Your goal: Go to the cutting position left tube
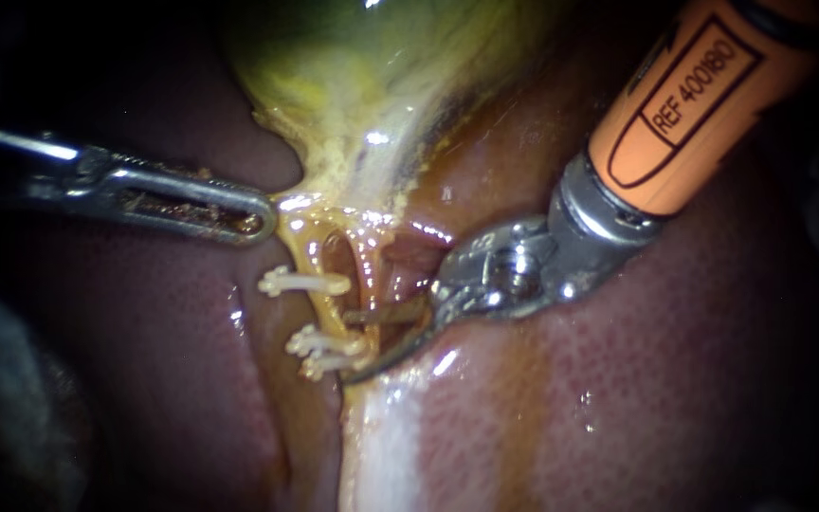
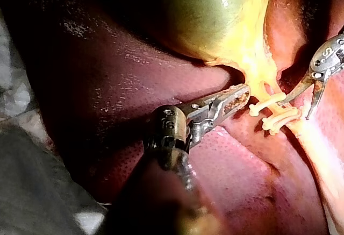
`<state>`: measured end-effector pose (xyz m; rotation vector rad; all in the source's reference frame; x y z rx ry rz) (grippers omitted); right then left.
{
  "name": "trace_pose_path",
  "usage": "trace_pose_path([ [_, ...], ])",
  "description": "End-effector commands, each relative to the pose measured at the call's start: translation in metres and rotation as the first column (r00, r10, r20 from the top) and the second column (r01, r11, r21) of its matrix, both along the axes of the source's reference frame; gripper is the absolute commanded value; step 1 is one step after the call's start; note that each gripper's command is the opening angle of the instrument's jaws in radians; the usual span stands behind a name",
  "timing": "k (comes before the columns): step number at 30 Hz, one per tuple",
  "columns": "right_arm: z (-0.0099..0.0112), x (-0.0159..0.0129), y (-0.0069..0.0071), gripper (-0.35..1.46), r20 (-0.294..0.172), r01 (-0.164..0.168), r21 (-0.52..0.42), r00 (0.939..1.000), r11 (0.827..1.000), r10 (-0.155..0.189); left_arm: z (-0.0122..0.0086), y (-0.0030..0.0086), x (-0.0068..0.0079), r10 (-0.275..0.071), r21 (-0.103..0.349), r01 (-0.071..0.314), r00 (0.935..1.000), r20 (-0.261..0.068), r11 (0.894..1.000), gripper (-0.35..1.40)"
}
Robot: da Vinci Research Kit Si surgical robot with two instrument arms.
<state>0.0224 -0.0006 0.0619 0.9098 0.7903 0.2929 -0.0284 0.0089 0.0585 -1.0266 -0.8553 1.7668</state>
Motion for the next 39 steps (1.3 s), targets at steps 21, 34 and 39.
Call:
trace_pose_path([
  [21,0.0039,-0.0002,-0.0002,1.33,-0.007,-0.038,0.045,0.9992,0.998,0.039,0.0,0.0,0.0,0.0,0.0,0.0,1.0,0.0,1.0,-0.35],
  [34,0.0037,0.0018,-0.0004,1.31,-0.074,-0.073,0.087,0.9941,0.993,0.08,0.0,0.0,0.0,0.0,0.0,0.0,1.0,0.0,1.0,-0.35],
  [39,0.0034,0.0029,-0.0006,1.31,-0.093,-0.084,0.1,0.9913,0.991,0.093,0.0,0.0,0.0,0.0,0.0,0.0,1.0,0.0,1.0,-0.35],
])
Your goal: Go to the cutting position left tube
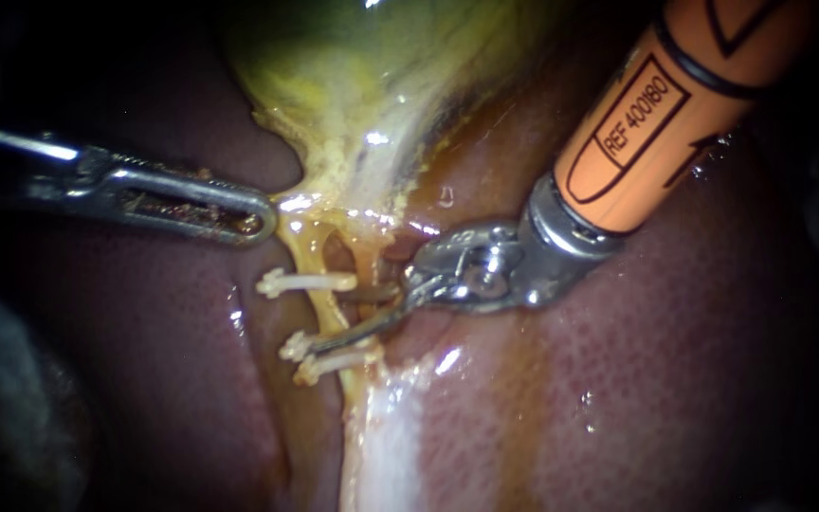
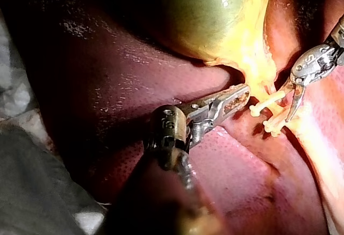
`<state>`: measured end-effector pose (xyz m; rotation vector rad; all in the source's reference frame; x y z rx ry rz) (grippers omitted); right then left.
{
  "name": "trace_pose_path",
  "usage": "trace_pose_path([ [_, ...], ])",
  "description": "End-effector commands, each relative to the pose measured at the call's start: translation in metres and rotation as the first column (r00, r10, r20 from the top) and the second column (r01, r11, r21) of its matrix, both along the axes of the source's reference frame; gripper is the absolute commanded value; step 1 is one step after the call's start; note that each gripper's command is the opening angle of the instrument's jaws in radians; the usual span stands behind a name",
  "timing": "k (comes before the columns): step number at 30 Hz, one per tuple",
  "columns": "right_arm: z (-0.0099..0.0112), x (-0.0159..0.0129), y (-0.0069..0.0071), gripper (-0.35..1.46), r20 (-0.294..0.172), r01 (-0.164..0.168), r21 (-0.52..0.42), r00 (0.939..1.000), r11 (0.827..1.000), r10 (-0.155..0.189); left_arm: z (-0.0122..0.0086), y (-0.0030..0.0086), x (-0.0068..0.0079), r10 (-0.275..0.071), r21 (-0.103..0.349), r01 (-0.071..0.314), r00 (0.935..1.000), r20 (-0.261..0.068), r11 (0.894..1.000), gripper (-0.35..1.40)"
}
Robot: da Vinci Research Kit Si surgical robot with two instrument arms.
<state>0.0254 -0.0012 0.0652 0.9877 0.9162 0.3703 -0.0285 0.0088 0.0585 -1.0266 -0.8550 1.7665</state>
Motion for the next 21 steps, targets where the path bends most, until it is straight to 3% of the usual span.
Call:
trace_pose_path([
  [1,0.0,0.0002,0.0,1.3,0.002,0.001,-0.001,1.0,1.0,-0.001,0.0,0.0,0.0,0.0,0.0,0.0,1.0,0.0,1.0,-0.35],
  [7,-0.0001,0.0015,-0.0001,1.3,0.016,-0.011,0.011,0.9998,1.0,0.011,0.0,0.0,-0.0001,0.0,0.0,0.0,1.0,0.0,1.0,-0.35],
  [11,-0.0003,0.0027,-0.0002,1.3,0.045,-0.068,0.014,0.9967,0.998,0.067,0.0,0.0,-0.0001,-0.001,0.0,0.001,1.0,0.0,1.0,-0.35],
  [21,-0.0007,0.0043,-0.0005,1.33,0.047,-0.099,0.047,0.9942,0.994,0.097,0.0001,0.0001,-0.0001,0.001,0.0,-0.001,1.0,-0.003,1.0,-0.35],
])
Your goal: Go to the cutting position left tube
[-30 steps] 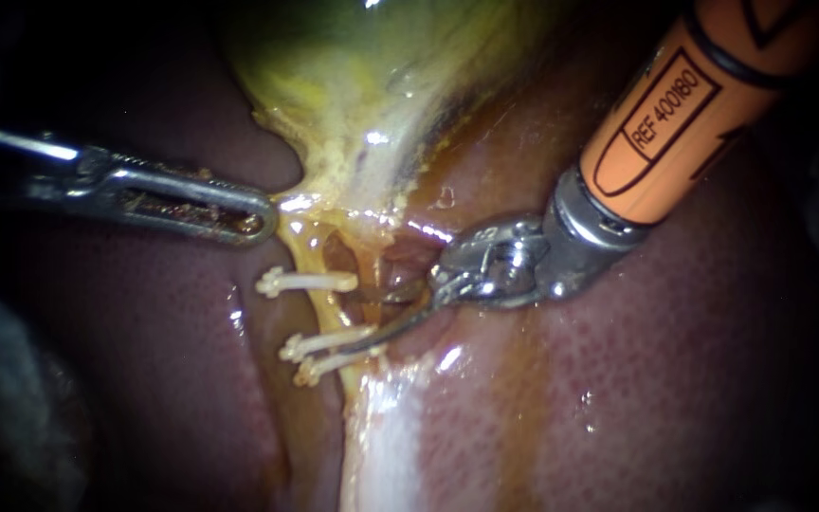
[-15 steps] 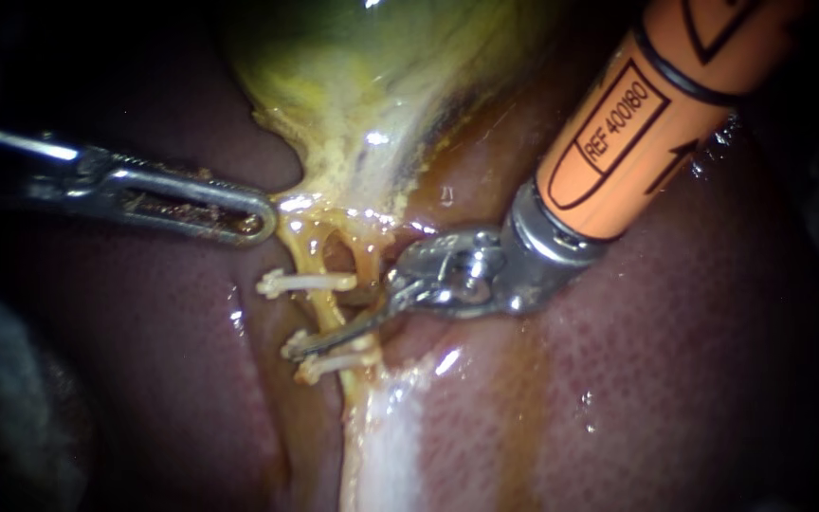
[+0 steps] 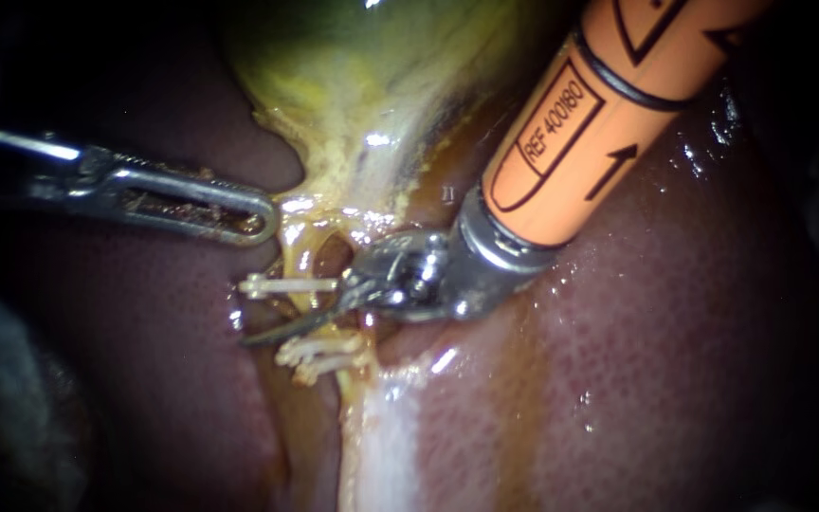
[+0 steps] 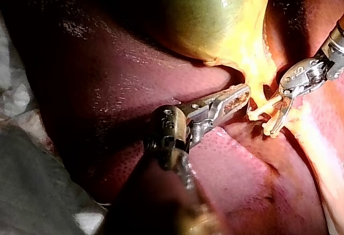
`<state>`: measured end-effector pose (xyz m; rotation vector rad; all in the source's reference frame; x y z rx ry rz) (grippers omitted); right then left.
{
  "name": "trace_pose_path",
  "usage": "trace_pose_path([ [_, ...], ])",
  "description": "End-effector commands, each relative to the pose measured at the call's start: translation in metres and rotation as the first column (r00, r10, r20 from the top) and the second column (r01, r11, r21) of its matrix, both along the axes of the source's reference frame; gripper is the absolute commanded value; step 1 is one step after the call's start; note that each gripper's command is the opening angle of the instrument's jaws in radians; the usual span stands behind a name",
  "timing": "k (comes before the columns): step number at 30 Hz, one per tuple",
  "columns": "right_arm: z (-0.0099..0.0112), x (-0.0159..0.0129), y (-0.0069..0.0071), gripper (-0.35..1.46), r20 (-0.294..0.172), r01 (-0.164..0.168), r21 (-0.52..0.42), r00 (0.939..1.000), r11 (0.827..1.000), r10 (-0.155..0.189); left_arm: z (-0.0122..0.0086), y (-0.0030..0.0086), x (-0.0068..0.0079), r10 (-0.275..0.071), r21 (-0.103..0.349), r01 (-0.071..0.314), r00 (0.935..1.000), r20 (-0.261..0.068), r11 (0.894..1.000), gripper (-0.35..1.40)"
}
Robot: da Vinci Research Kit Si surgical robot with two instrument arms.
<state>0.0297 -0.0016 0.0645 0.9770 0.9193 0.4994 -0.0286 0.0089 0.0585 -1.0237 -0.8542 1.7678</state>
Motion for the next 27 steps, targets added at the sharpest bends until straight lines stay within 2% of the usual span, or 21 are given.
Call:
trace_pose_path([
  [1,-0.0001,0.0001,-0.0001,1.33,-0.004,-0.003,0.007,1.0,1.0,0.003,0.0,0.0,0.0,0.0,0.0,0.0,1.0,0.0,1.0,-0.35],
  [4,-0.0003,0.0002,-0.0003,1.33,-0.031,-0.017,0.027,0.9994,0.999,0.018,0.0,0.0,0.0,0.0,0.0,0.0,1.0,0.0,1.0,-0.35],
  [6,-0.0004,0.0002,-0.0004,1.33,-0.032,-0.02,0.034,0.9992,0.999,0.021,0.0,0.0,0.0,0.0,0.0,0.0,1.0,0.0,1.0,-0.35],
  [10,-0.0009,0.0001,-0.0008,1.33,-0.038,-0.002,0.04,0.9993,0.999,0.003,0.0,0.0,0.0,0.0,0.0,0.0,1.0,0.0,1.0,-0.35],
  [12,-0.0012,0.0001,-0.0011,1.33,-0.044,0.018,0.047,0.9989,0.999,-0.016,0.0,0.0,0.0,0.0,0.0,0.0,1.0,0.0,1.0,-0.35],
  [15,-0.0019,0.0001,-0.0017,1.31,-0.066,0.033,0.058,0.9974,0.998,-0.029,0.0,0.0,0.0,0.0,0.0,0.0,1.0,0.0,1.0,-0.35],
  [19,-0.0031,0.0004,-0.0021,1.3,-0.131,0.019,0.092,0.9913,0.996,-0.007,0.0,0.0,0.0,0.0,-0.001,0.0,1.0,0.0,1.0,-0.35],
  [27,-0.0046,0.0005,-0.0012,1.3,-0.177,-0.001,0.132,0.984,0.991,0.025,0.0,0.0,0.0,0.0,-0.001,0.0,1.0,0.0,1.0,-0.35],
])
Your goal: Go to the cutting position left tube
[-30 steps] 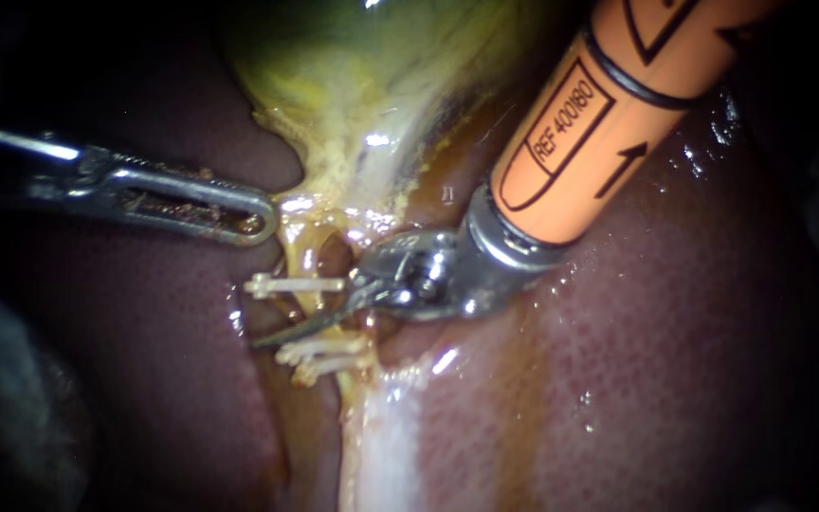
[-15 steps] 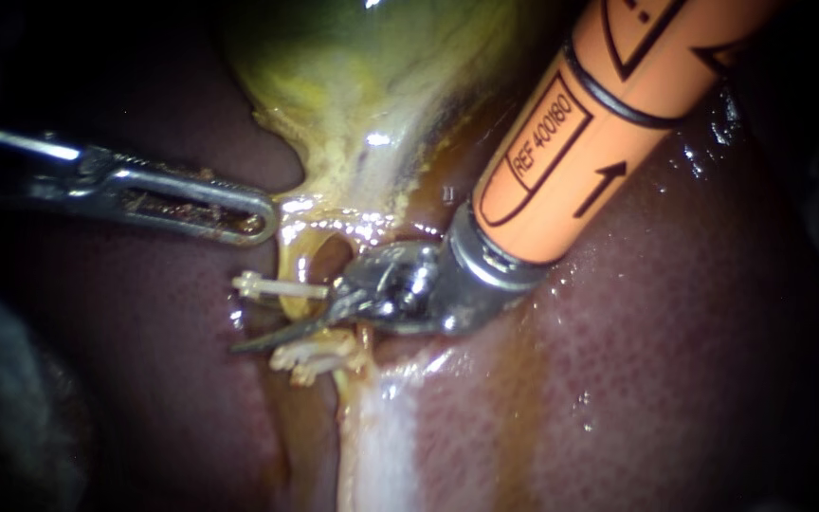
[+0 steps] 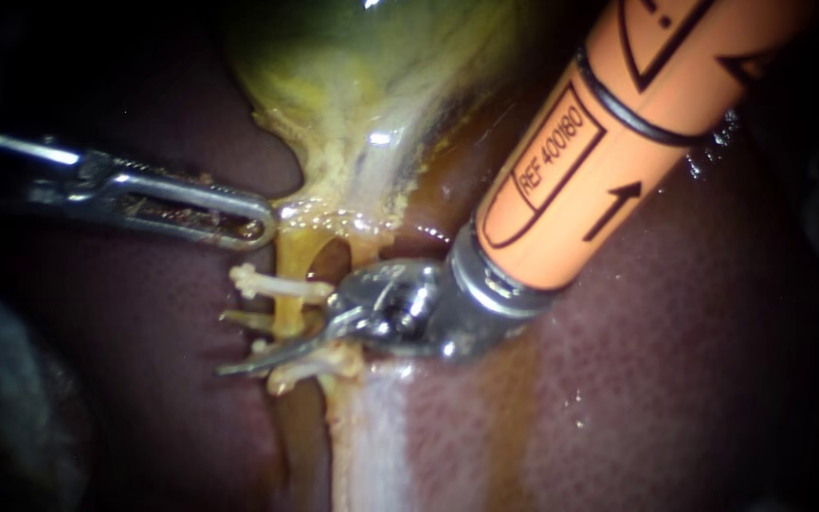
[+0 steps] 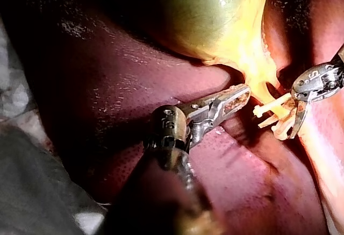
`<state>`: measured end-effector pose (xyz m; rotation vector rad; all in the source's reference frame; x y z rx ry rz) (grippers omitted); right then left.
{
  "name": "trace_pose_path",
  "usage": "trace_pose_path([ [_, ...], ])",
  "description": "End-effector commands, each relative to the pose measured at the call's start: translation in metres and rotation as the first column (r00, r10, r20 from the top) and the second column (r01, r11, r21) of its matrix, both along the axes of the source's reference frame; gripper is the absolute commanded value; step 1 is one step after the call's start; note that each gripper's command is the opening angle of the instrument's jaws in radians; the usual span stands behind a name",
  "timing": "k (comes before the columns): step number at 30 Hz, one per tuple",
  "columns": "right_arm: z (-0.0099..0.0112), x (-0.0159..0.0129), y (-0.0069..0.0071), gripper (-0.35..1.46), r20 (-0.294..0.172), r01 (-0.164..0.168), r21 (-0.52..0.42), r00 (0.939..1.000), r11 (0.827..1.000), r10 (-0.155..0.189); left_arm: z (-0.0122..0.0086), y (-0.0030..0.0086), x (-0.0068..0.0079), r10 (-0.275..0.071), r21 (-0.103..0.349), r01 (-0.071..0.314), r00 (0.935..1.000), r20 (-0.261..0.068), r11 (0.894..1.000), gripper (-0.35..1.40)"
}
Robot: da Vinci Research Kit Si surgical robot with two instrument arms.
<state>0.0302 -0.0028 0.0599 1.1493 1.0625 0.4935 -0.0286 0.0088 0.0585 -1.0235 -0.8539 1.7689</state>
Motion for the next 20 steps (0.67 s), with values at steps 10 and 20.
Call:
trace_pose_path([
  [10,-0.0003,0.0,0.0002,1.28,-0.009,-0.004,0.006,1.0,1.0,0.004,0.0,0.0,0.0,0.0,0.0,0.0,1.0,0.0,1.0,-0.35],
  [20,-0.0004,0.0,0.0002,1.28,-0.009,-0.004,0.007,1.0,1.0,0.004,0.0,0.0,0.0001,0.0,0.0,0.0,1.0,0.0,1.0,-0.35],
])
